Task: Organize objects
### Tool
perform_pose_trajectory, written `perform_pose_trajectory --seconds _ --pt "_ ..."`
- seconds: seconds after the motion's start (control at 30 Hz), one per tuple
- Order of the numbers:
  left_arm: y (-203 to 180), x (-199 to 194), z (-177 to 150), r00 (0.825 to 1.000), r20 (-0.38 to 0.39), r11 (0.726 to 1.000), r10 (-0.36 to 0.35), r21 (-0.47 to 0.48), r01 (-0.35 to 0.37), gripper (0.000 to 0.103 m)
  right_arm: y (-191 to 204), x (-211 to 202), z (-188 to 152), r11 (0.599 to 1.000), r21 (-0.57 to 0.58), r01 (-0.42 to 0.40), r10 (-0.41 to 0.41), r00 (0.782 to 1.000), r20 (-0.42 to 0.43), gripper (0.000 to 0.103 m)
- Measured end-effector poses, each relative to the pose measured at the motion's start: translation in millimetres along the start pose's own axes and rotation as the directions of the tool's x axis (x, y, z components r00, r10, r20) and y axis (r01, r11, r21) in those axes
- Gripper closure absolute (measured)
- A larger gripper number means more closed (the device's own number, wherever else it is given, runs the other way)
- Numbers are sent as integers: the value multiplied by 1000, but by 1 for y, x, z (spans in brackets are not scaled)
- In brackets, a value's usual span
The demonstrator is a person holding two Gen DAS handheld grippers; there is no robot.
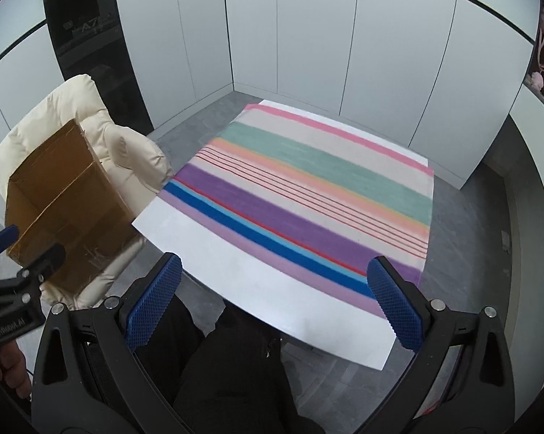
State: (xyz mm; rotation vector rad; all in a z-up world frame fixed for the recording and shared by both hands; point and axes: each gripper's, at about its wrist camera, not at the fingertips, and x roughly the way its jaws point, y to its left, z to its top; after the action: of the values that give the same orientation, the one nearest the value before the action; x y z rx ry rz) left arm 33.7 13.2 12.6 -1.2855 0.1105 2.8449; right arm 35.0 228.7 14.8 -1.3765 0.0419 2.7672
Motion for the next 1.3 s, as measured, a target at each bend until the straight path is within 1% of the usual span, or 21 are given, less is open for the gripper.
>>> perform_pose_trajectory --seconds 0.03,0.1,0.27,0.4,0.6,0.87,1.0,1.1,1.3 --pt "-3 -1 0 1000 8 1000 -1 10 1 0 -2 2 0 1000 1 -2 2 1000 -5 0" --pt "-8 0 -1 1000 0 1000 -18 17 18 0 -6 5 0 1000 19 -13 13 1000 -22 0" --pt "-11 3 -2 1000 -8 1000 -16 13 16 0 -12 12 0 999 30 -31 32 999 -42 0" --pt "-13 4 -2 1000 -8 1000 -17 13 17 0 -13 14 2 999 31 -32 34 999 -38 0" --pt "-18 11 -4 999 -33 999 -35 10 35 0 -11 14 1 999 25 -37 38 998 -40 0" --pt "-18 11 -4 999 -28 999 -38 6 39 0 -7 16 1 999 13 -34 35 999 -37 0" --pt "-19 13 -3 999 -32 999 -29 22 30 0 -6 16 1 999 8 -34 35 999 -37 0" --pt "-19 15 -3 998 -43 999 -40 19 41 0 -5 16 1 999 3 -37 37 998 -40 0" --pt "-19 14 -3 998 -39 999 -48 15 48 1 -3 16 1 999 -6 -37 36 999 -39 0"
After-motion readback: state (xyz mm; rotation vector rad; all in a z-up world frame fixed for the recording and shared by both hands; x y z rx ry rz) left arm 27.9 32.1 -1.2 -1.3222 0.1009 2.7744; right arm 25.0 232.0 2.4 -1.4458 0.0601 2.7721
